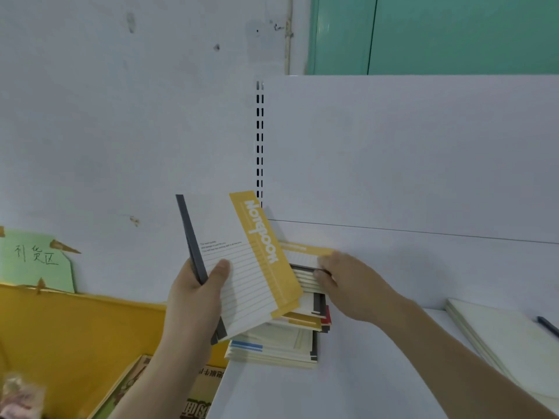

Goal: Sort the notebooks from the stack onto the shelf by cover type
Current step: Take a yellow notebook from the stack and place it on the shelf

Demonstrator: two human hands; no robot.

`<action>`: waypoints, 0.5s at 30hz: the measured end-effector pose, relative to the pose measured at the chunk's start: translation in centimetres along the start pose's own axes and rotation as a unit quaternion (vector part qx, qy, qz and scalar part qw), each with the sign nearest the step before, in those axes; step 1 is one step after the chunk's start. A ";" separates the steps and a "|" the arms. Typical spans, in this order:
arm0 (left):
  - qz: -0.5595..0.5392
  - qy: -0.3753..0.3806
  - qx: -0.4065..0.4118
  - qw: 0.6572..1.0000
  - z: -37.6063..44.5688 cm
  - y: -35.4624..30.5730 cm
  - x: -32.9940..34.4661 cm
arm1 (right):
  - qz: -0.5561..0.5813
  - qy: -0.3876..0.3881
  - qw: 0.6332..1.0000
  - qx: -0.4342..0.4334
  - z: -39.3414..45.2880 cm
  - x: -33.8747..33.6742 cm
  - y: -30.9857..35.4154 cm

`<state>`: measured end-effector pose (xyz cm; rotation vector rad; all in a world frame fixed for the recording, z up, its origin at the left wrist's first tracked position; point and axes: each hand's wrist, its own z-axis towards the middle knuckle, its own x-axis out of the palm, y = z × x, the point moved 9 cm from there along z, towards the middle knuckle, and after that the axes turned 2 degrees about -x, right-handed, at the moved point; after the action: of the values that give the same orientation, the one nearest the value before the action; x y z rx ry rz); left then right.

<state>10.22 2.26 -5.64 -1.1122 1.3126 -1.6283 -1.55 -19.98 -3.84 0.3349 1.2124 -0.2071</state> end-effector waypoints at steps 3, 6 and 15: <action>0.002 0.003 -0.011 1.000 0.3 0.4 -0.4 | -0.033 -0.044 0.998 0.000 -0.2 -0.8 -0.1; -0.002 0.012 -0.017 1.000 0.4 0.6 -0.2 | -0.033 -0.096 0.995 0.020 -0.3 -2.3 -0.5; -0.043 0.026 -0.014 0.999 0.6 0.4 0.4 | 0.073 -0.367 0.925 0.066 -3.2 -9.4 -1.8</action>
<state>10.68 1.64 -5.94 -1.1652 1.3402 -1.7167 -8.21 -20.64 3.78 0.4146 0.4289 -0.2565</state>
